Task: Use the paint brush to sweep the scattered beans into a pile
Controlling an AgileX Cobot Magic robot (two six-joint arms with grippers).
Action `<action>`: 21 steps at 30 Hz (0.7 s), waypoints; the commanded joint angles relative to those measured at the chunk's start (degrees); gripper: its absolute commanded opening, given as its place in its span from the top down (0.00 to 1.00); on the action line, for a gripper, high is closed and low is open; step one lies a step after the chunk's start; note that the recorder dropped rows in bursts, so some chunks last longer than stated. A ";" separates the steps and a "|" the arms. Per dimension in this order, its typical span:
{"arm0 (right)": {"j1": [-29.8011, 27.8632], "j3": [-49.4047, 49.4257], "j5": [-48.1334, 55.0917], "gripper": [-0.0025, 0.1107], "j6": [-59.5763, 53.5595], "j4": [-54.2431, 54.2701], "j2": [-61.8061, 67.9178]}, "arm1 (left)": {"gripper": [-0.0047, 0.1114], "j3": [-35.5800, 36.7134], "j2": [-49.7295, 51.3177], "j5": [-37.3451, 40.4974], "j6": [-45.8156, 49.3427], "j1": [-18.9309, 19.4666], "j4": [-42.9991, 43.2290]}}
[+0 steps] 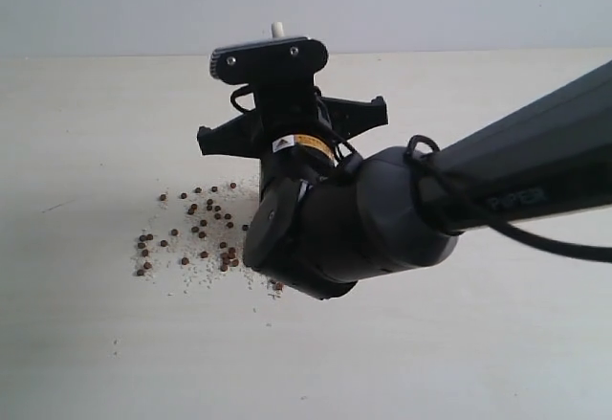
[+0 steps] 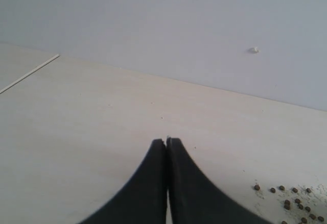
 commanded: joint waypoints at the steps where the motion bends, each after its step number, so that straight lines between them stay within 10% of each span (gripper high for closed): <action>1: 1.26 -0.23 -0.81 0.98 -3.25 1.28 -5.35 | 0.96 0.12 -0.20 -0.20 0.00 0.06 -0.47; 21: 4.09 -6.68 -3.55 0.98 60.98 -37.69 10.76 | 0.96 0.12 -0.20 -0.20 0.00 0.06 -0.47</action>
